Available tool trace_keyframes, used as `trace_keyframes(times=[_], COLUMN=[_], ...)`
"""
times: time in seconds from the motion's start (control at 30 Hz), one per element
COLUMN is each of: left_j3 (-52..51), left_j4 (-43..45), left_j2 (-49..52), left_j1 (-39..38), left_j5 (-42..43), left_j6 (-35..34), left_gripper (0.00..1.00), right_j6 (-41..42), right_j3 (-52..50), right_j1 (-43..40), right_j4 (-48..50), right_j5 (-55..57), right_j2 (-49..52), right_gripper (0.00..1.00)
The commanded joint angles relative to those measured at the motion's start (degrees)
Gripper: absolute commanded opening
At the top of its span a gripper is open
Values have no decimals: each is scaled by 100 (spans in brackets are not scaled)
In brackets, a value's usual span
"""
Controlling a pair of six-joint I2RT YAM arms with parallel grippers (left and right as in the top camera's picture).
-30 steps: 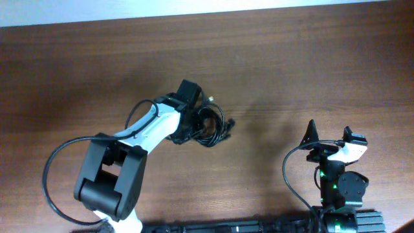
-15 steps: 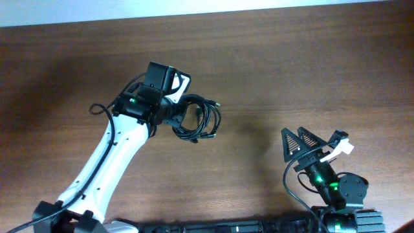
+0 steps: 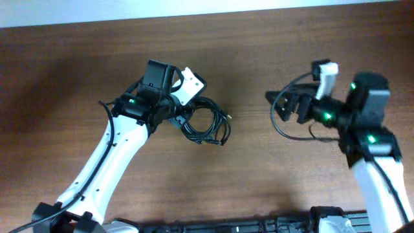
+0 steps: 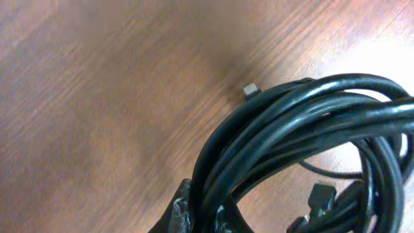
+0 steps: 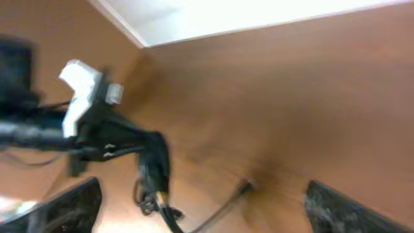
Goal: Untangle cables
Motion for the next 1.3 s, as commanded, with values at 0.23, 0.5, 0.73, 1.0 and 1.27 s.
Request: trace_keyframes(times=[0.23,0.5,0.73,1.0,1.27], left_j3=[90,90,90,90,90], left_j4=[411,409,345,396,577], left_j2=[-118,-118,-118,-118,-142], left_j1=[-2,4,24,90,90], left_j5=[256,-2203,-3268,-2205,-459], left_j6=[-739,-2804,-4741,-4417,-5668], left_gripper=[0,0,0,0,0], right_j6=[-138,-26,70,214,2275], right_j3=[74,76,79,76,76], right_j1=[2798,2898,2900,2900,2900], right_j4=[1034,905,885,885,916], right_j5=[1825,1851,1805,1744,2476], right_j2=[1628,1145,660,872,1727], right_gripper=[15,4,10,98,92])
